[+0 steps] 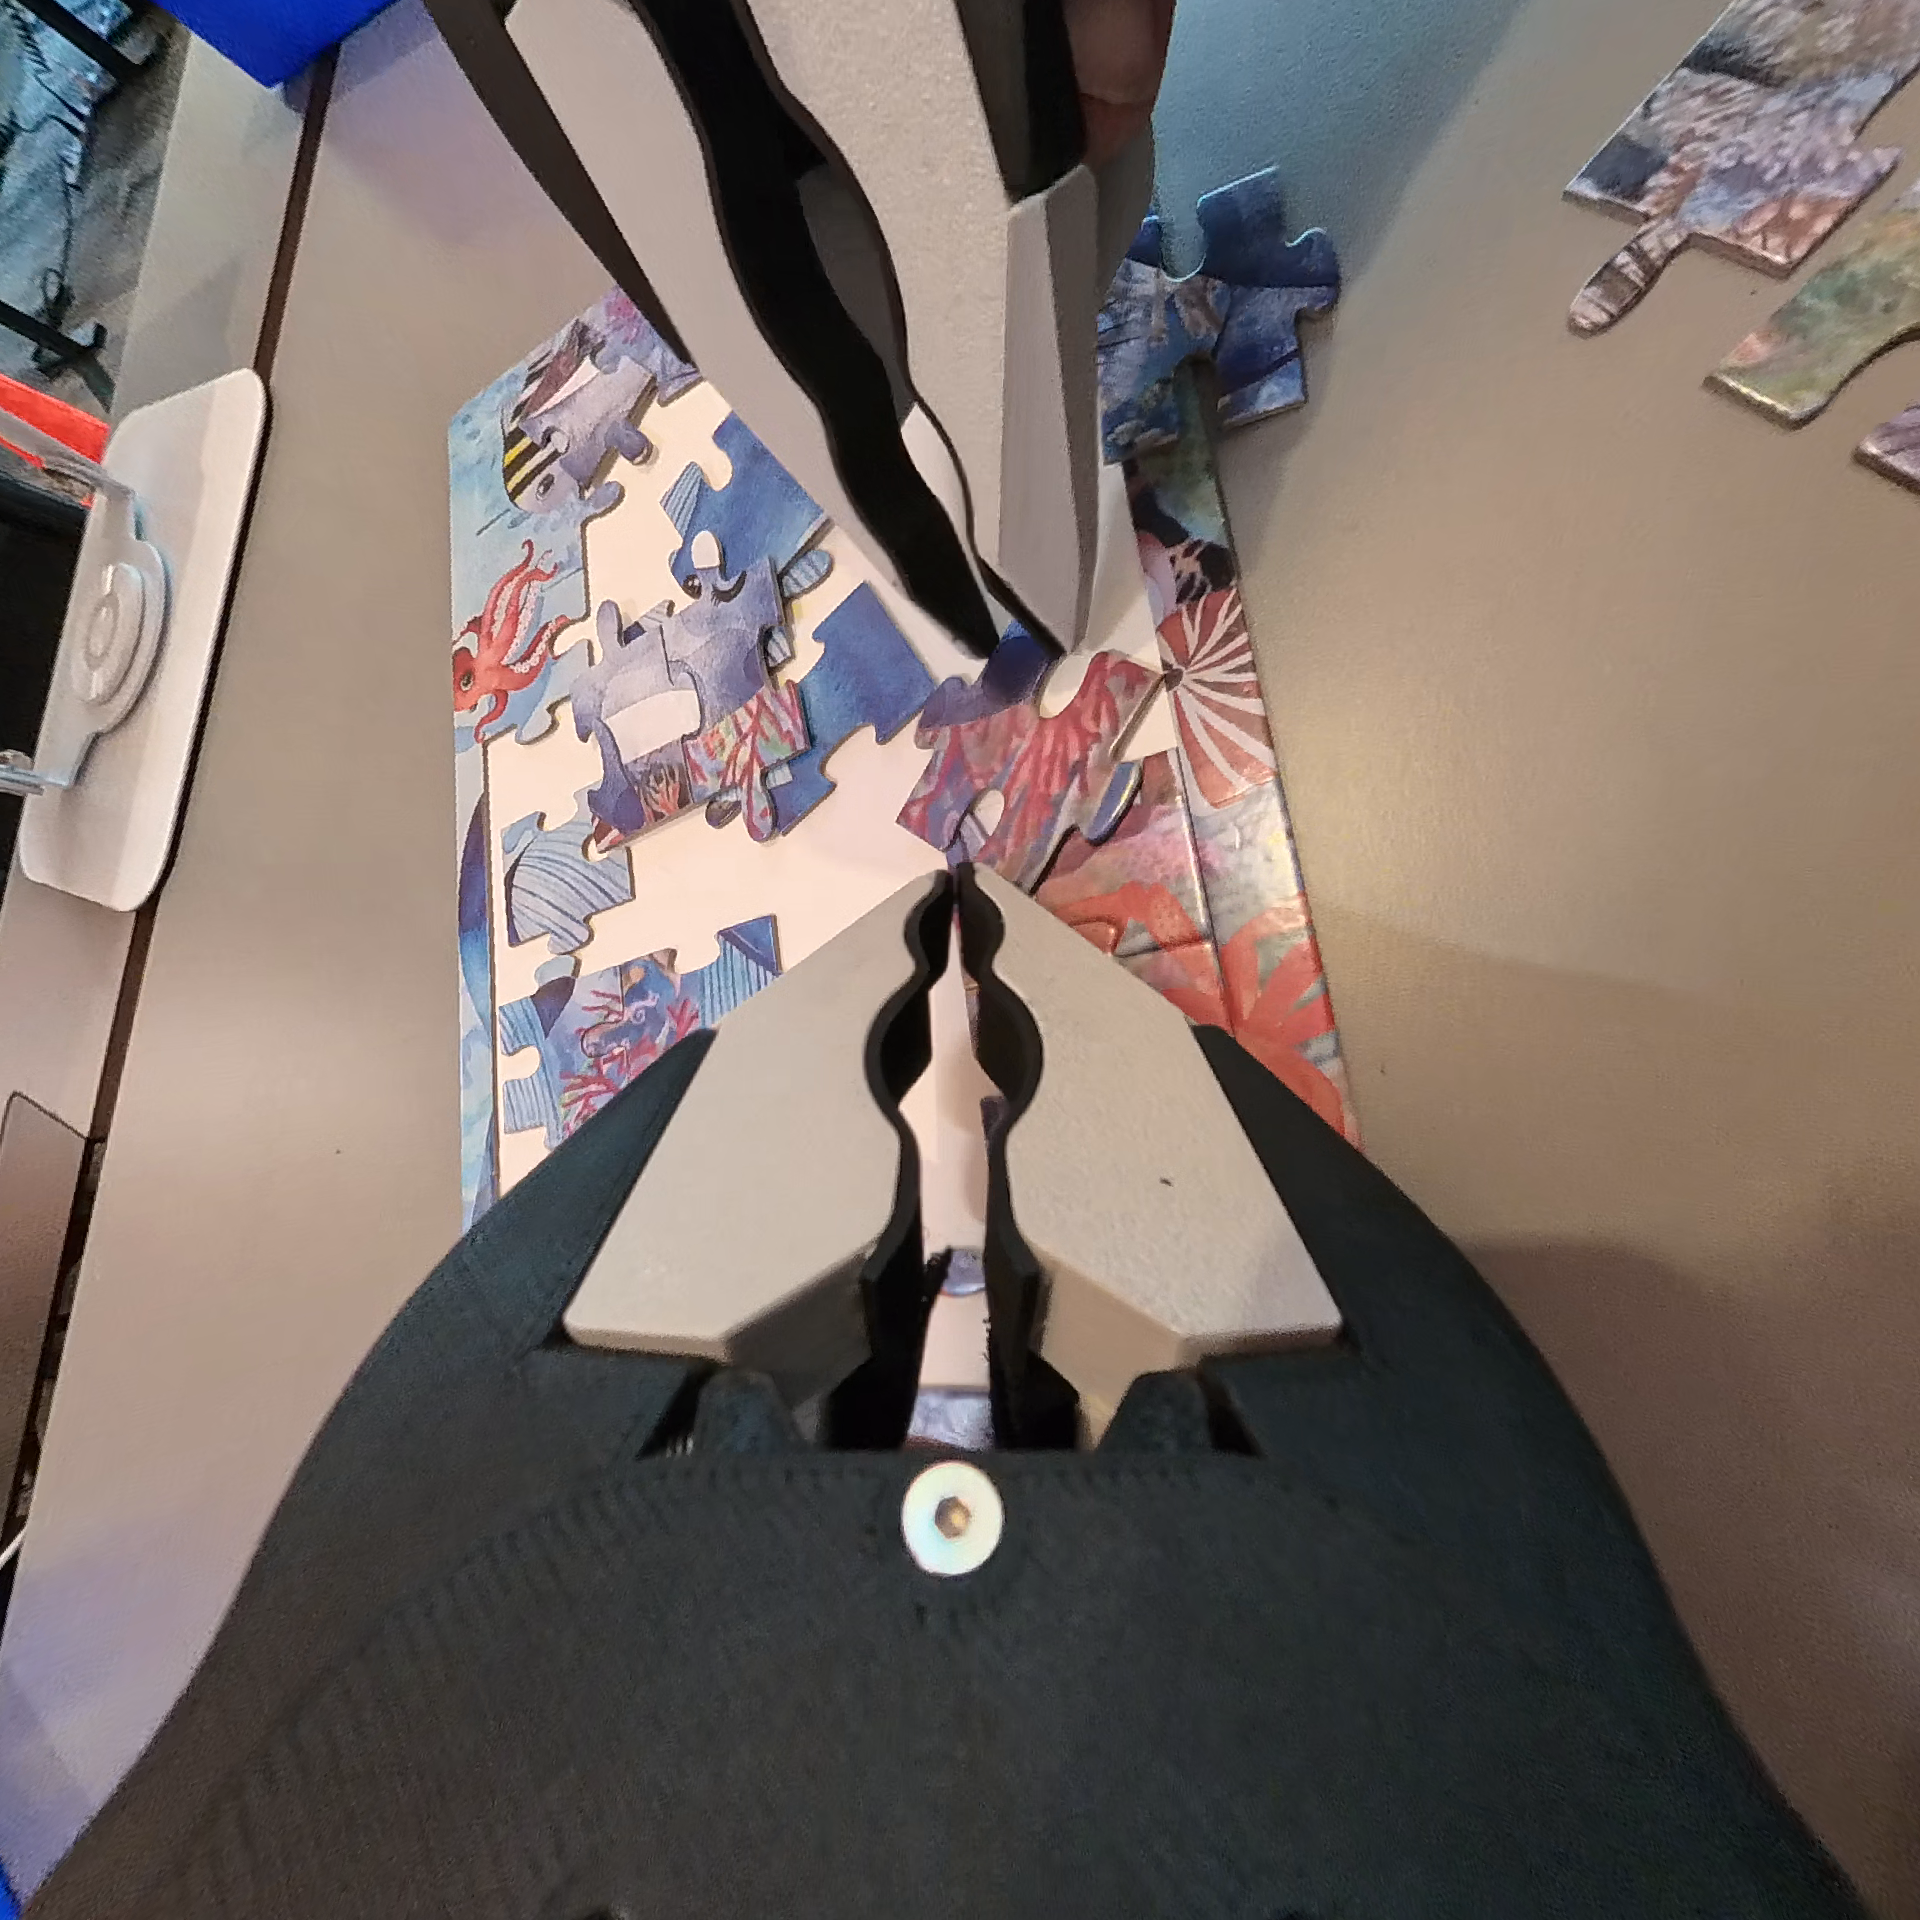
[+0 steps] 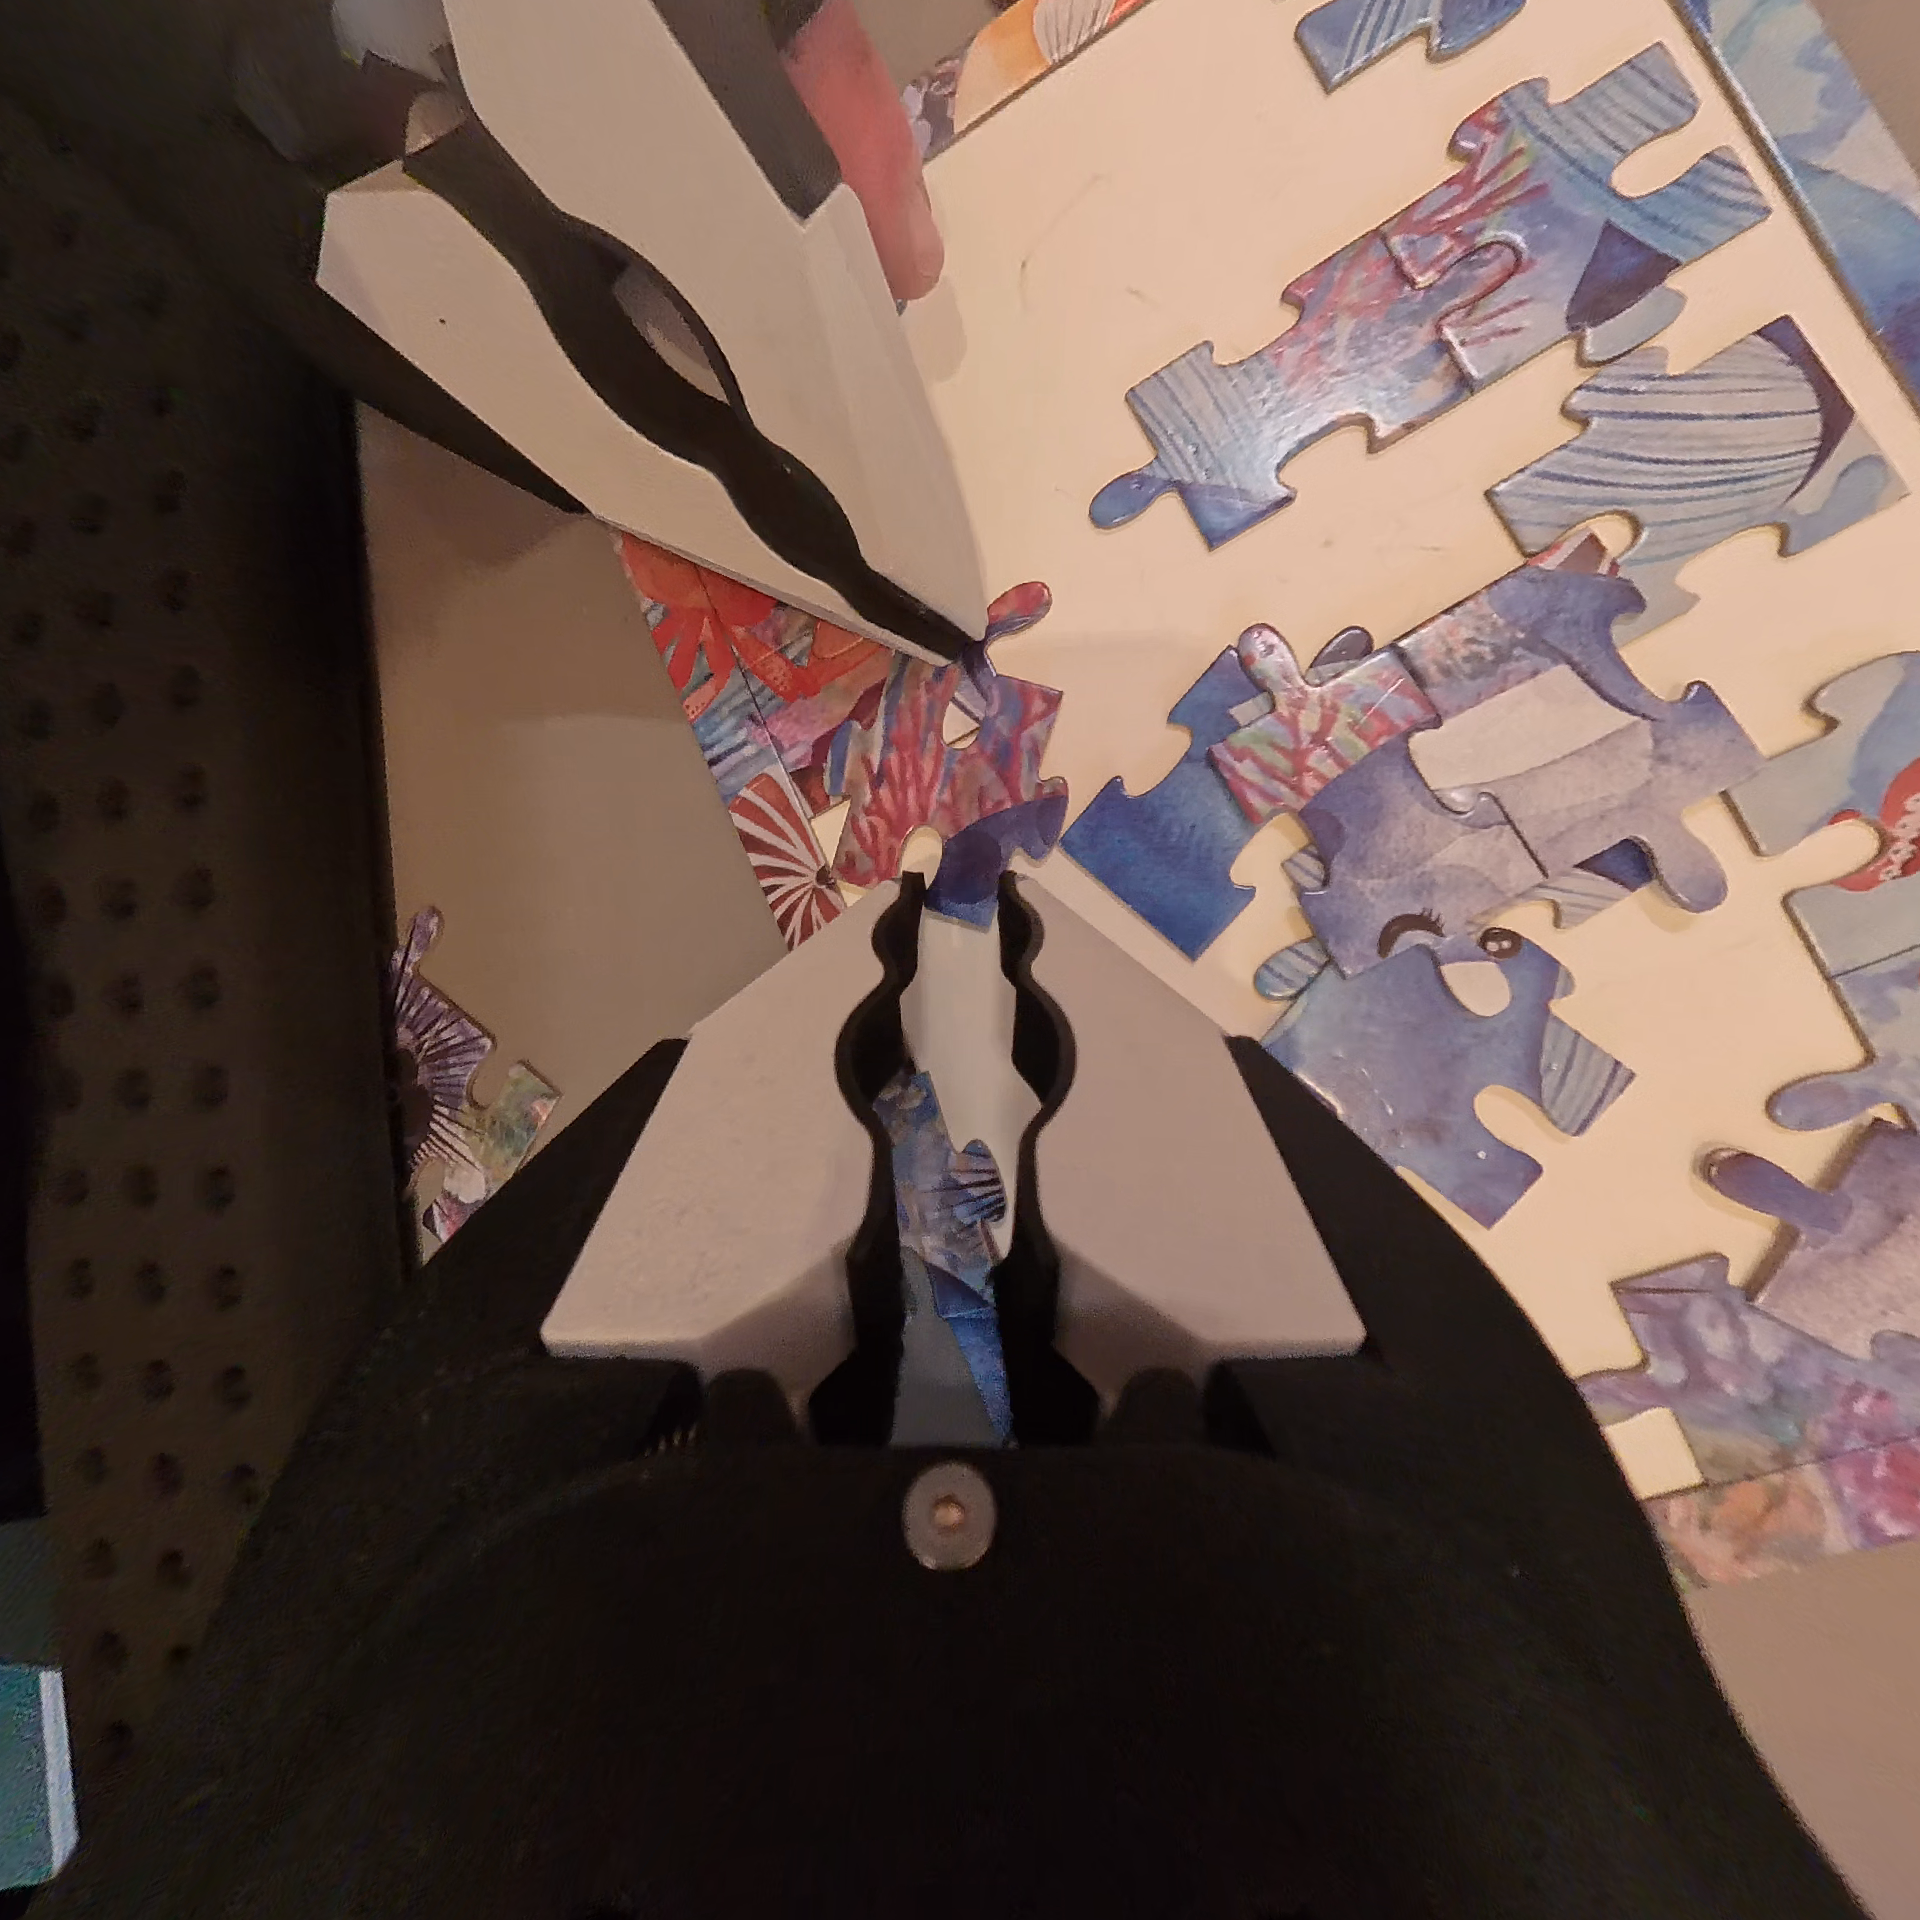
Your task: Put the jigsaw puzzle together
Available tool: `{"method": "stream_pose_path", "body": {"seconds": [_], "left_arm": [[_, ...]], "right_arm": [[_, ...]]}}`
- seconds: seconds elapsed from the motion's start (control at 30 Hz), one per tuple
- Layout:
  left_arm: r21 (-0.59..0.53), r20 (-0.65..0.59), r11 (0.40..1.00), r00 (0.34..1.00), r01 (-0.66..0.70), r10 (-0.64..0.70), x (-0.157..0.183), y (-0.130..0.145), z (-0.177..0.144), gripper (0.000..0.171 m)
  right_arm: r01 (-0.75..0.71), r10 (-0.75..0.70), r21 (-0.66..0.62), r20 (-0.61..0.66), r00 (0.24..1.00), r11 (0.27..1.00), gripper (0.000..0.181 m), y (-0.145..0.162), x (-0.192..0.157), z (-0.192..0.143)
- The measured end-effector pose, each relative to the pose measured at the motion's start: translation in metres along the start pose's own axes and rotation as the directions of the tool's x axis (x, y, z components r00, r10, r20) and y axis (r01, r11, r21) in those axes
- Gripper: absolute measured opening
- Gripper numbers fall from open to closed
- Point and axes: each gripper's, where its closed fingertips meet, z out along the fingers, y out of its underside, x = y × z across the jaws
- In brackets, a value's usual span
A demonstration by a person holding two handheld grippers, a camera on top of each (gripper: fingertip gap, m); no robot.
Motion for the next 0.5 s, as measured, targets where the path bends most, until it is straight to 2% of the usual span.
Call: {"method": "stream_pose_path", "body": {"seconds": [0.1, 0.27, 0.37, 0.5], "left_arm": [[0.0, 0.006, 1.0, 1.0, -0.006, 0.006, -0.002, -0.001, 0.001, 0.001], [0.033, -0.107, 0.998, 0.993, 0.055, -0.052, 0.004, 0.0, -0.008, 0.012], [0.047, -0.118, 0.997, 0.991, 0.065, -0.059, 0.008, -0.002, -0.006, 0.008], [0.048, -0.103, 0.997, 0.993, 0.057, -0.052, 0.007, -0.002, -0.006, 0.009]], "right_arm": [[-0.007, 0.007, -0.002, 0.01, 1.0, 1.0, 0.017, 0.001, -0.002, -0.001], [-0.053, 0.052, 0.047, 0.012, 0.999, 0.997, 0.023, -0.002, 0.001, -0.001], [-0.053, 0.053, 0.042, 0.006, 0.999, 0.998, 0.008, -0.001, 0.003, 0.001], [-0.025, 0.026, 0.047, -0.029, 0.999, 0.999, 0.0, -0.003, 0.005, 0.001]]}}
